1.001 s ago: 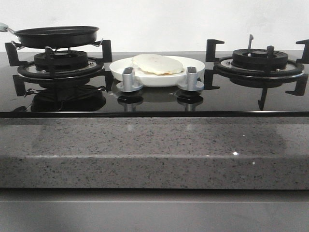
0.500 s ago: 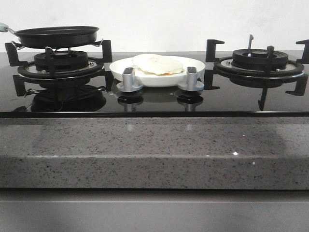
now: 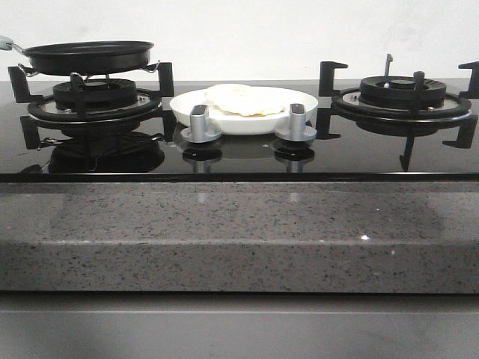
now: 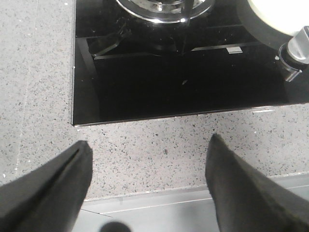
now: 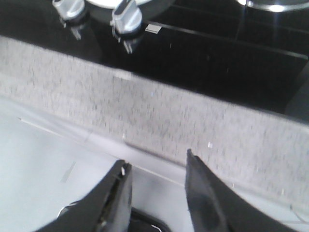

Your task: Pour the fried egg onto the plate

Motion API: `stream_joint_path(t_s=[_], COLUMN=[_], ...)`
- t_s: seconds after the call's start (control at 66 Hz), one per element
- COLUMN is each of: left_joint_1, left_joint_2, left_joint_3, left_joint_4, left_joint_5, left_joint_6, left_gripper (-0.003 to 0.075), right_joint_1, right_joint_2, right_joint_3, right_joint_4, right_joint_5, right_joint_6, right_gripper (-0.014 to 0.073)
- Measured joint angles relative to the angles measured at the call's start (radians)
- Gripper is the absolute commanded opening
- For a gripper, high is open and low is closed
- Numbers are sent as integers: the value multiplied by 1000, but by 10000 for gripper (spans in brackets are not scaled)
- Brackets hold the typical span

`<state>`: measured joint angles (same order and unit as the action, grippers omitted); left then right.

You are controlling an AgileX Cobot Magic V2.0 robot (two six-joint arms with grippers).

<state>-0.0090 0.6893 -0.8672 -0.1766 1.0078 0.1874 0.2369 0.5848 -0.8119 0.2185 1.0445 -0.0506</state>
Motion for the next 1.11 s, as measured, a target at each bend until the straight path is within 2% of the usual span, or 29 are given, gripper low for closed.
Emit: stream_joint_path(t_s=[0.212,0.303,0.364,0.47,0.546,0.637,0.728,1.107], left_joint_1=[0,0,0,0,0,0,0,0], left_joint_2=[0,0,0,0,0,0,0,0], left_joint_3=[0,0,0,0,0,0,0,0], left_joint_4=[0,0,0,0,0,0,0,0], left_joint_5=[-2,-7,-8,-10,-10,-12,-12,-12], left_joint_6=[0,0,0,0,0,0,0,0], left_gripper=[493,489,458,318,207,74,-19,-20], right_joint_1=[0,0,0,0,0,0,0,0], right_joint_2=[-72,-79,-81,-81,-81,-81,-81,-81], right_joint_3=[73,83,83,85,85,86,86,86], right_joint_4=[0,-1,-1,-1,-1,-1,-1,-1], right_joint_5=[19,33,33,35,35,35,35,35], right_joint_6=[-2,-2,-2,-2,-2,-2,-2,0], right_gripper=[296,218,140,0,-66,-68,-68,-68])
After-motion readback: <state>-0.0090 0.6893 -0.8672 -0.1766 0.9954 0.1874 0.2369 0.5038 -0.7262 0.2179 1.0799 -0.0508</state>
